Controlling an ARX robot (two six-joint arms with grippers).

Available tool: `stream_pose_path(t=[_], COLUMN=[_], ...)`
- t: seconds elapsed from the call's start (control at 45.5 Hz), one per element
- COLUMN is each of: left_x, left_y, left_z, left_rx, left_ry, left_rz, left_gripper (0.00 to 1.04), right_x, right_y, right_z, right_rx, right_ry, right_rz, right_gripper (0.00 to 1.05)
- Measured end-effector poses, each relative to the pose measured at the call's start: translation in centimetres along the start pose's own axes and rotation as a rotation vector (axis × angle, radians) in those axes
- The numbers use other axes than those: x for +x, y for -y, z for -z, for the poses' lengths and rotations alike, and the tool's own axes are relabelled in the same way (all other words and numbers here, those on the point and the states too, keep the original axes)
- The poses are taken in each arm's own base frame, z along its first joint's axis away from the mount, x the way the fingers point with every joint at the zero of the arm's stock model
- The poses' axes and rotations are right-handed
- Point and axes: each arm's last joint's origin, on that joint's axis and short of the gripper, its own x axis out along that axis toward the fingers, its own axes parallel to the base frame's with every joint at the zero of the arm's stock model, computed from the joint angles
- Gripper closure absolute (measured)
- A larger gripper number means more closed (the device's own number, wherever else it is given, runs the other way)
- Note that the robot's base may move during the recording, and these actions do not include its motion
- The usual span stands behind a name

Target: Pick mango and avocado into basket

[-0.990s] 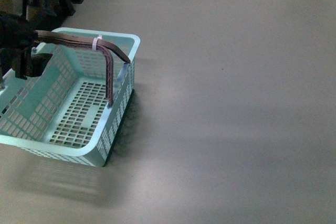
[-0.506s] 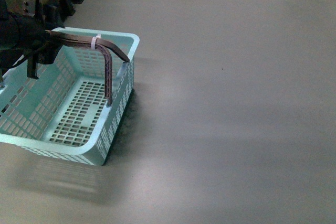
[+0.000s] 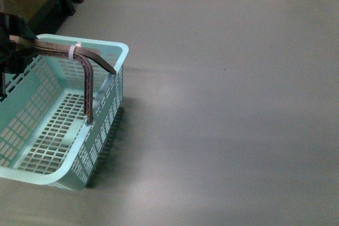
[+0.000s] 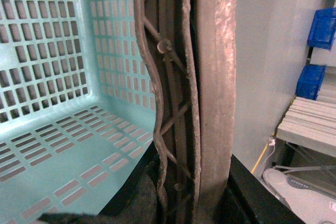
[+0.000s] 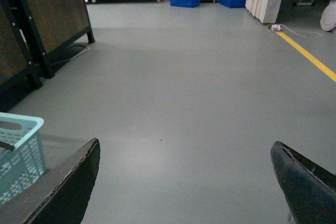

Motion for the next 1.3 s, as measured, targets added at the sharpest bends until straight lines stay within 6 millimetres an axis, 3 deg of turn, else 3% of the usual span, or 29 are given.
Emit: stream_pose_path(t=[0.088, 0.132, 0.242, 0.286, 0.44, 0.704, 0.902, 1.297], left_x=[-3.6, -6.4, -9.5, -10.4, -14.1, -23.4, -26.8, -27.2], left_y=[1.2, 2.5, 6.5, 7.2, 9.0, 10.9, 11.2, 11.3], left_z=[-0.1, -0.2, 1.1, 1.2, 1.3, 1.9, 2.4, 2.6], left_rx=[-0.034, -0.056, -0.086, -0.084, -0.108, -0.120, -0.113, -0.112], left_ry=[0.001, 0.007, 0.060, 0.057, 0.027, 0.082, 0.094, 0.090], left_rz=[0.040, 0.078, 0.152, 0.173, 0.246, 0.371, 0.420, 0.428], left_gripper=[0.84, 0.84, 0.84, 0.84, 0.84, 0.84, 0.84, 0.84], right_x=[0.0, 0.0, 0.0, 0.0, 0.0, 0.0, 0.0, 0.0], right_y=[0.0, 0.0, 0.0, 0.0, 0.0, 0.0, 0.0, 0.0], right_z=[0.0, 0.0, 0.0, 0.0, 0.0, 0.0, 0.0, 0.0], right_rx=[0.000, 0.000, 0.000, 0.000, 0.000, 0.000, 0.000, 0.000], right_ry=[0.000, 0.000, 0.000, 0.000, 0.000, 0.000, 0.000, 0.000], right_rz=[0.000, 0.000, 0.000, 0.000, 0.000, 0.000, 0.000, 0.000], right_gripper=[0.09, 0.09, 0.09, 0.09, 0.09, 0.09, 0.09, 0.09])
